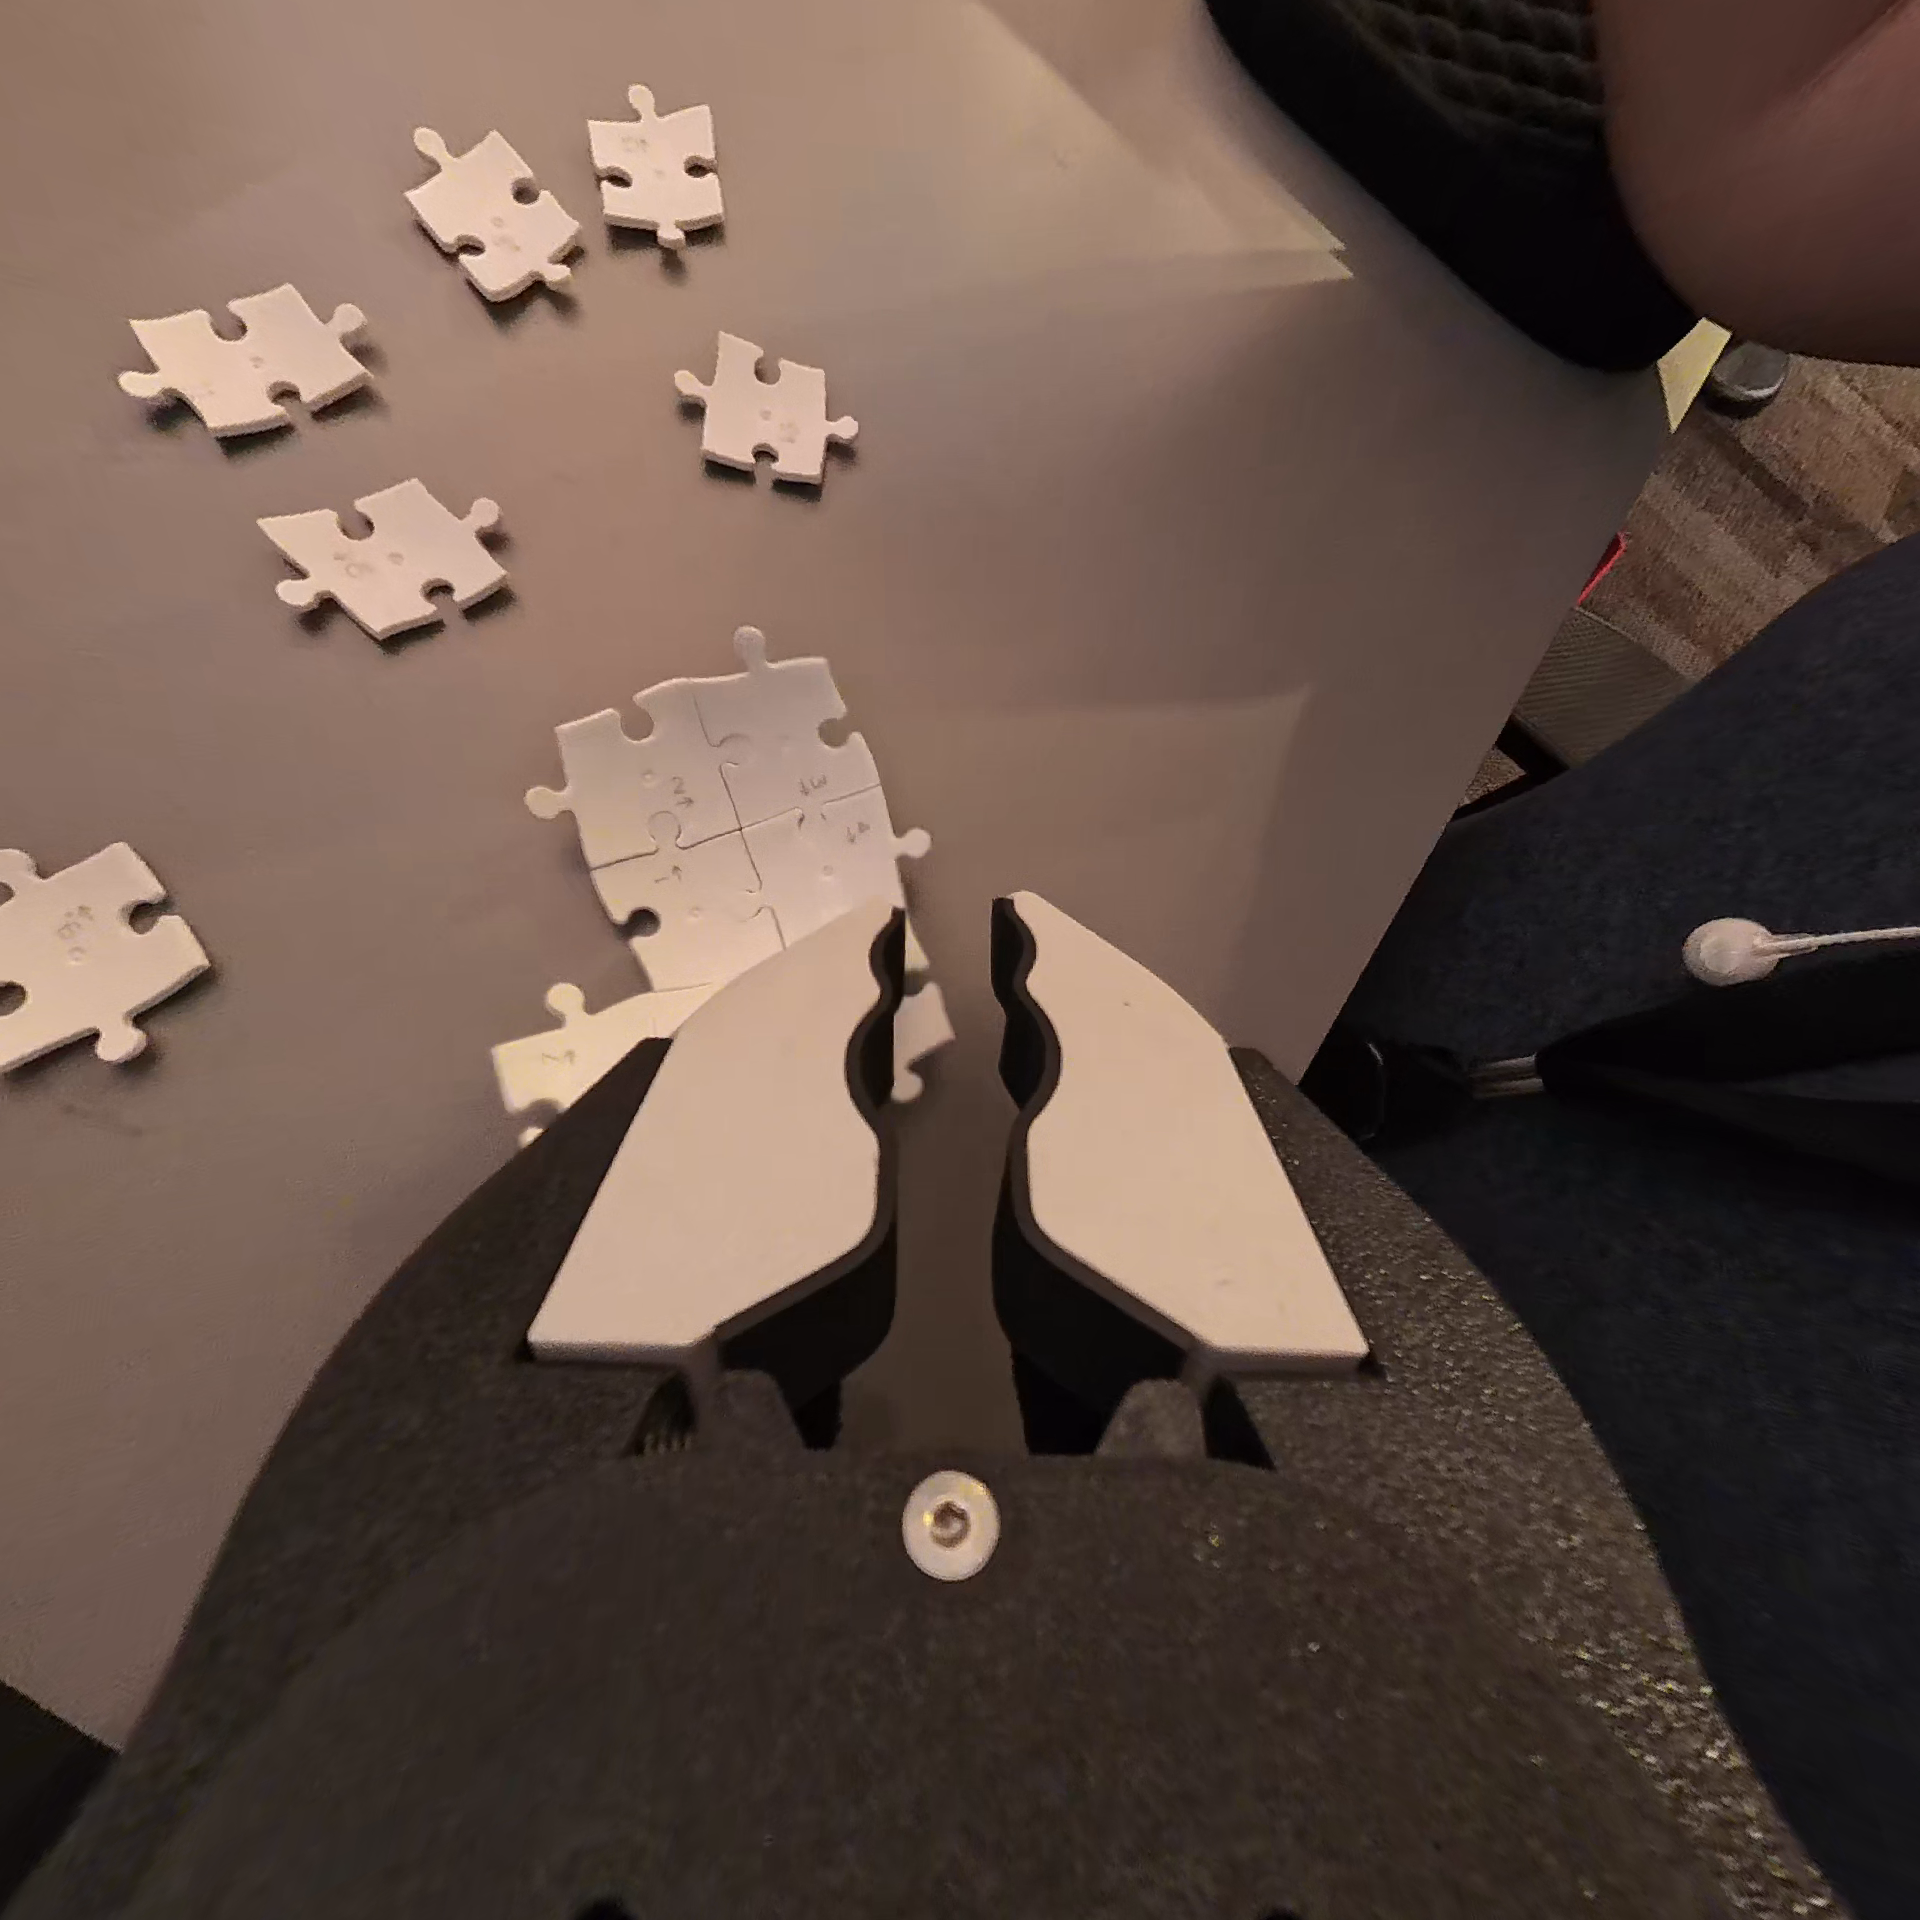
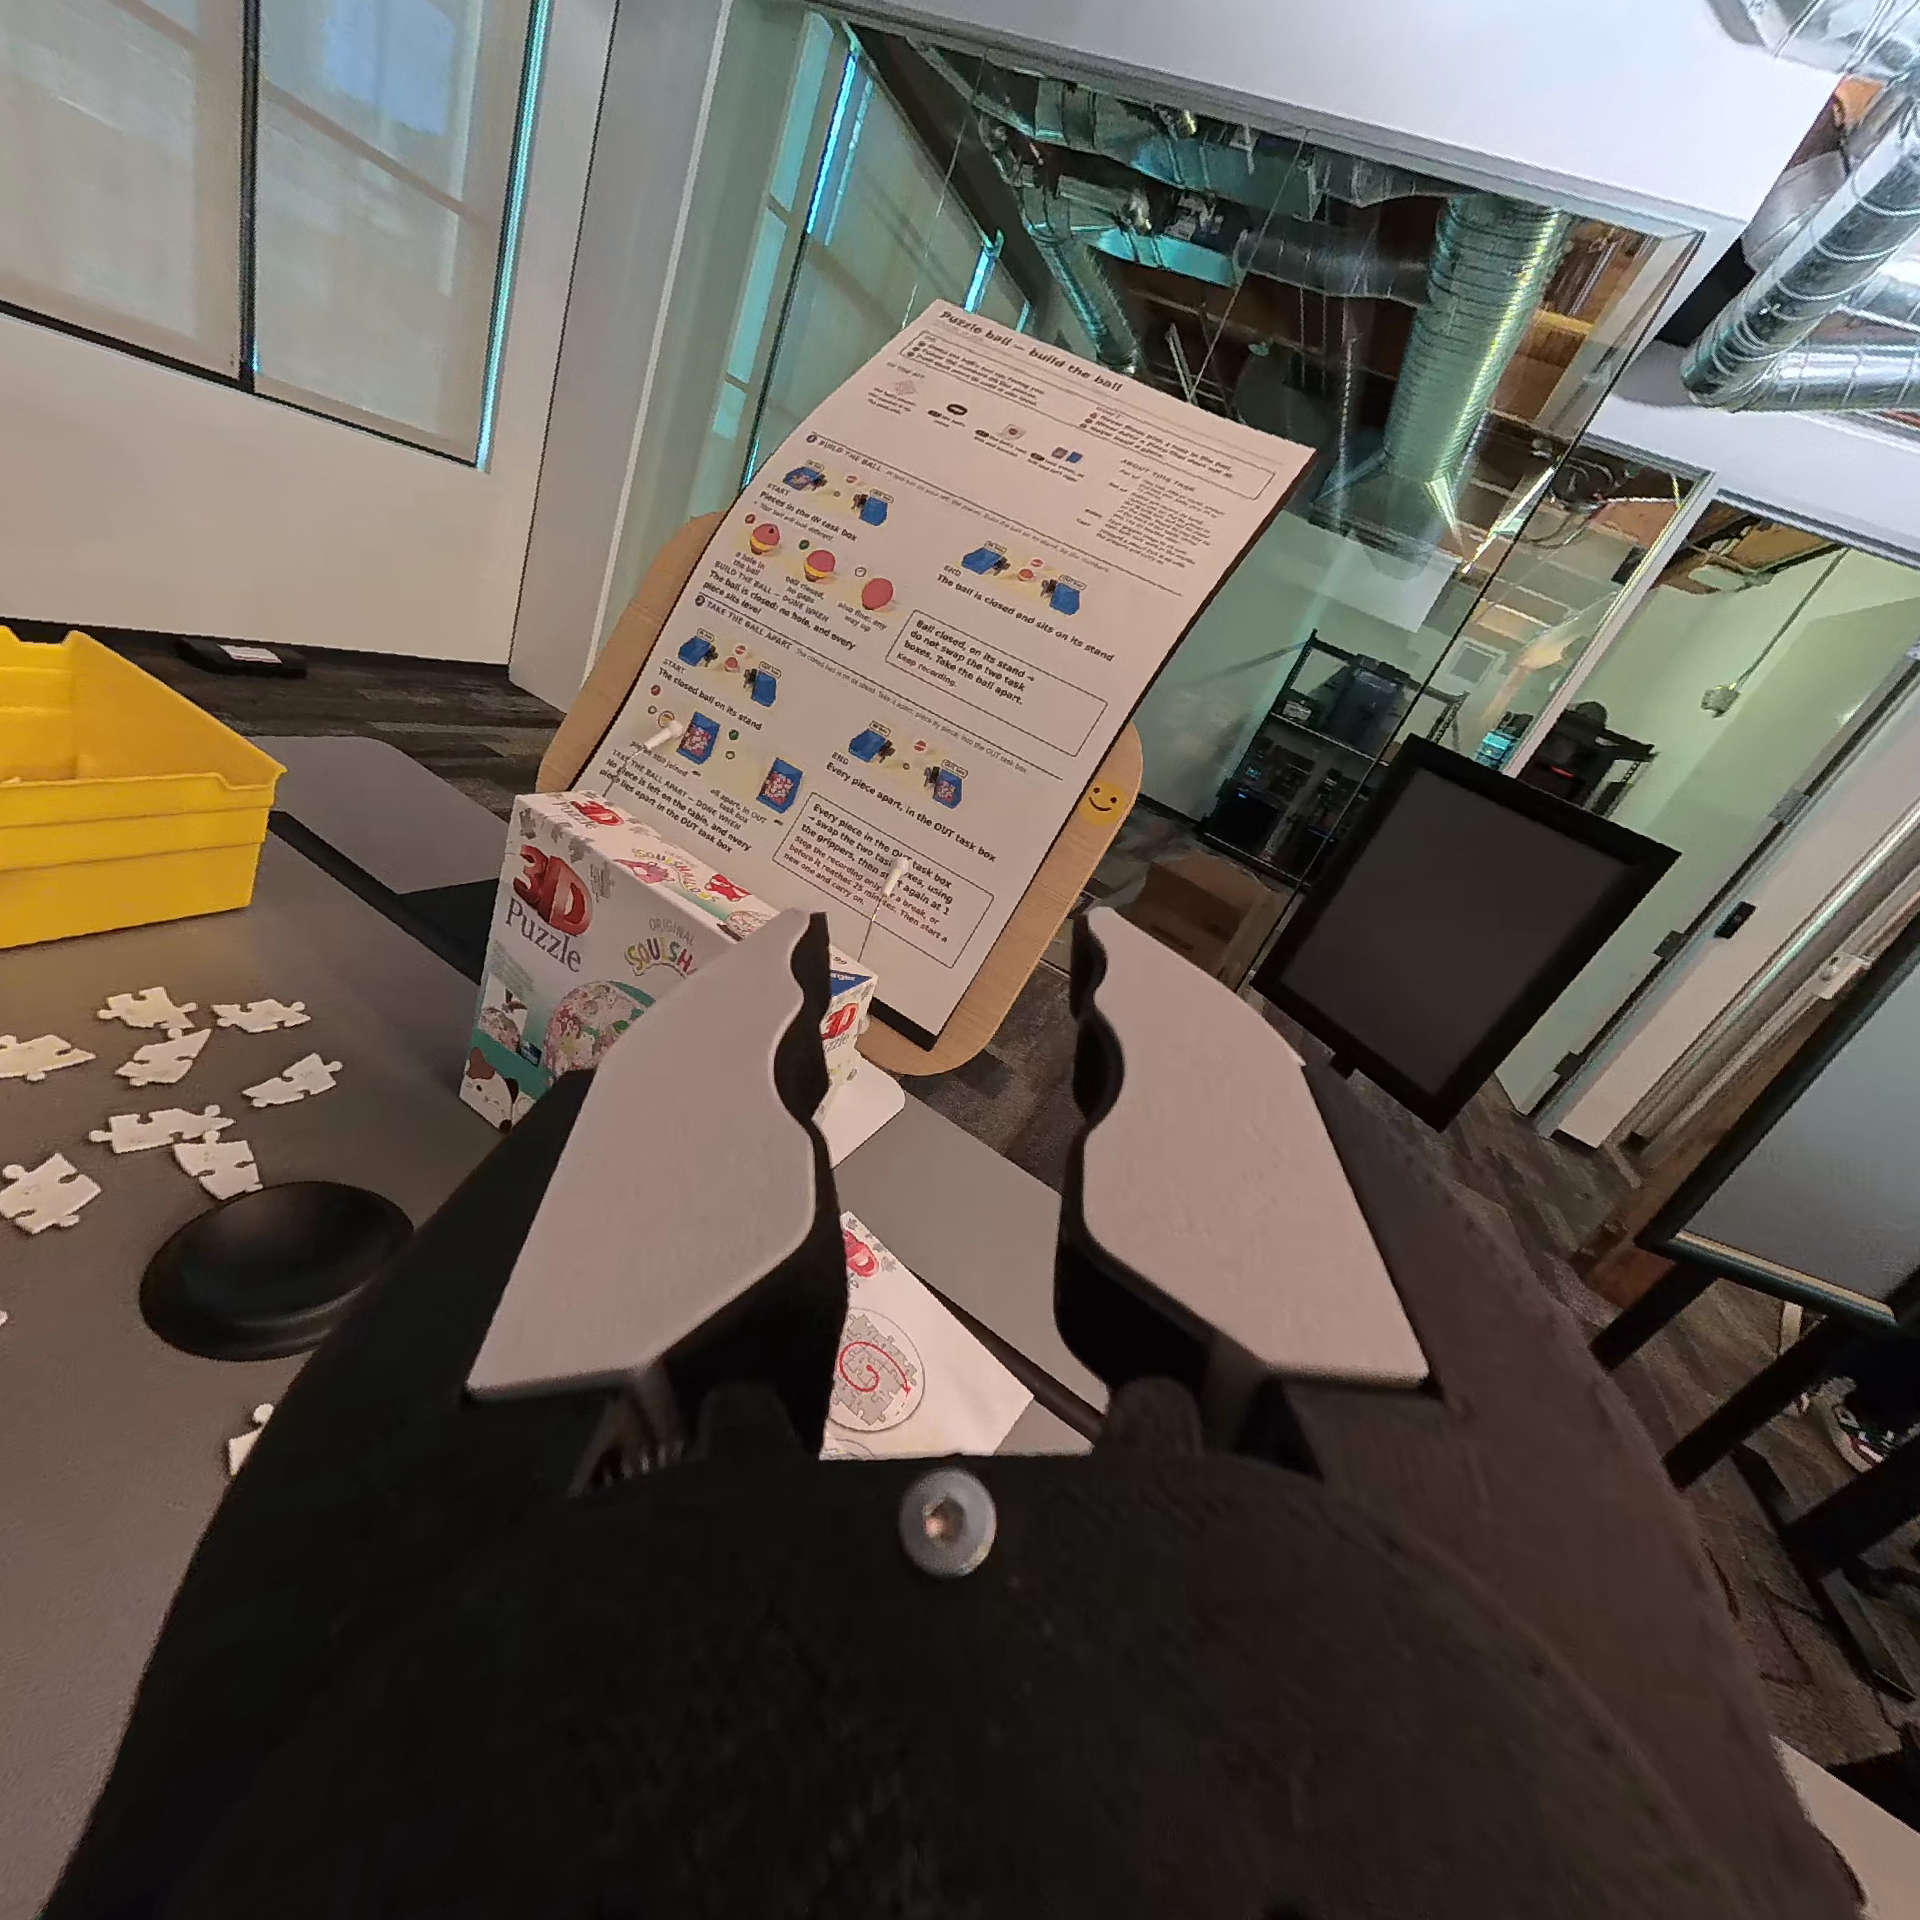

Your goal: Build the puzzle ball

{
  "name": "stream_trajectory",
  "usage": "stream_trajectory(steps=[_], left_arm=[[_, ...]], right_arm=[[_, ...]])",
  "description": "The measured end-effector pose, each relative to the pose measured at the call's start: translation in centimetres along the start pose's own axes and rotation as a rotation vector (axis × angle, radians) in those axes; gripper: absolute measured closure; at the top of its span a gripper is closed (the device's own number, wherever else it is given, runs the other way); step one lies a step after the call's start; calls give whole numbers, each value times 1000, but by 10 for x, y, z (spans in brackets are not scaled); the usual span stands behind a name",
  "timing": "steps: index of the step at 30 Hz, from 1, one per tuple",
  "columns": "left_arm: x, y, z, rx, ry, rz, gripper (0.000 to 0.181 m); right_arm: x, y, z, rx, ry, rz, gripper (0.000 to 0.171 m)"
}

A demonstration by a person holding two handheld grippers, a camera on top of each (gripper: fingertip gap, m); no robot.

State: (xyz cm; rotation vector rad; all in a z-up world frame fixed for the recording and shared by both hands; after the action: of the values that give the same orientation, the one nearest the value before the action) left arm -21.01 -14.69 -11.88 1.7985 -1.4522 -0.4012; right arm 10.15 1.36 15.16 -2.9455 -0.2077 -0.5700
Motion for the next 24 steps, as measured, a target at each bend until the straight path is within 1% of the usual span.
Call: stream_trajectory(steps=[11, 19, 21, 24], left_arm=[[-8, 4, 4, -2, 15, -33, 166], [-5, 5, 2, 13, 18, -16, 166], [-6, 3, 3, 10, 22, -16, 166], [-6, 2, 4, 11, 24, -12, 166]], right_arm=[[-2, -1, 0, -8, -4, -9, 125], [-5, -2, 2, -18, 2, -16, 125], [-7, -4, 4, -28, -9, -32, 125], [-18, -11, 13, -74, -28, -101, 124]])
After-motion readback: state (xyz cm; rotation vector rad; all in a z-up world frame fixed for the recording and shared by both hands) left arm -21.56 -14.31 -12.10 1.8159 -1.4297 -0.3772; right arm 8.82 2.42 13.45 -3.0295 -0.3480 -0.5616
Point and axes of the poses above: each gripper's, where its closed fingertips meet, y back along the fingers, z out of its underside, x = y × z across the jaws, the point moved 3 cm from there along y, back along the fingers, and after that the axes turned 2 degrees about -x, right-handed, at the moved point
